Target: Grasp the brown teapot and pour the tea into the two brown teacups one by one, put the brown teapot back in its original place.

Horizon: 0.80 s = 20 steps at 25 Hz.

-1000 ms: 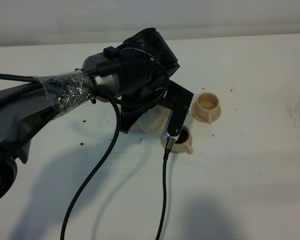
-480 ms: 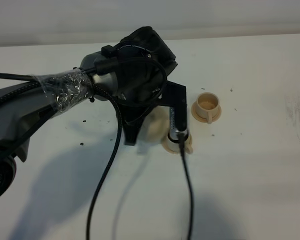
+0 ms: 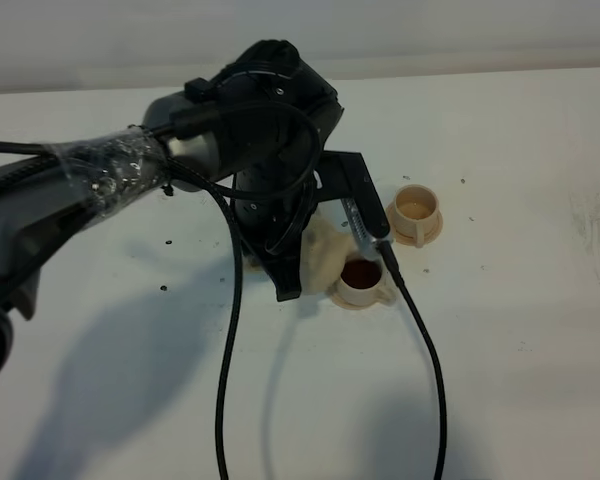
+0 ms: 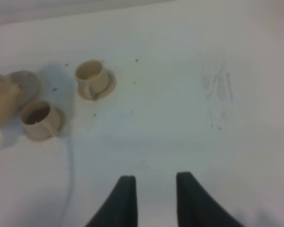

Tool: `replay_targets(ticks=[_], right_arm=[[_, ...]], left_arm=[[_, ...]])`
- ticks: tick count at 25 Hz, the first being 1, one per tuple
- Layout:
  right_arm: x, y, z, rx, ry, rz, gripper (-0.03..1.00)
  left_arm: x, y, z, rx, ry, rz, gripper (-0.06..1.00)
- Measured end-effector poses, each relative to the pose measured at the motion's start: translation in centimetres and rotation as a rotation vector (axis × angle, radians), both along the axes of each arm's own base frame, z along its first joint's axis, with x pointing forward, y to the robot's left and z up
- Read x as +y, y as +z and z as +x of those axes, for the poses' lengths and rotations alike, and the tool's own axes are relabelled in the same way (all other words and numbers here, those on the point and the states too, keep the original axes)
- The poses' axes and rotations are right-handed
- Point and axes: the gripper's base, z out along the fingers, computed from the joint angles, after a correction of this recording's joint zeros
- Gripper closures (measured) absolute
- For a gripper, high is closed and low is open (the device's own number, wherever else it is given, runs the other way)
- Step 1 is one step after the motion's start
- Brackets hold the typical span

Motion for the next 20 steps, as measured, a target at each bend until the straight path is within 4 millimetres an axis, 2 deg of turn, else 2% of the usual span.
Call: replay_targets(ticks=[3,5,13,16,20], right_arm=[[0.0,0.0,0.0,0.000,0.000,0.000,0.73],[0.0,0.0,0.0,0.000,0.000,0.000,0.73],[0.0,0.0,0.0,0.000,0.000,0.000,0.73],[0.0,0.0,0.0,0.000,0.000,0.000,0.73],[0.0,0.0,0.0,0.000,0.000,0.000,0.73]], left_arm=[[0.5,1.1,-0.6,-0.016,0.029,-0.017,0.84],[0.9,1.1,-1.0,-0.012,0.056,-0.010,0.84],[2.5,-2.9,-2.8,-0.049,0.090,-0.059,0.84],[2.4,-2.7,-2.6,-0.090,0.079,-0.080,0.84],[2.0,-0.6,-1.4,-0.180,0.050,-0.088,0.84]])
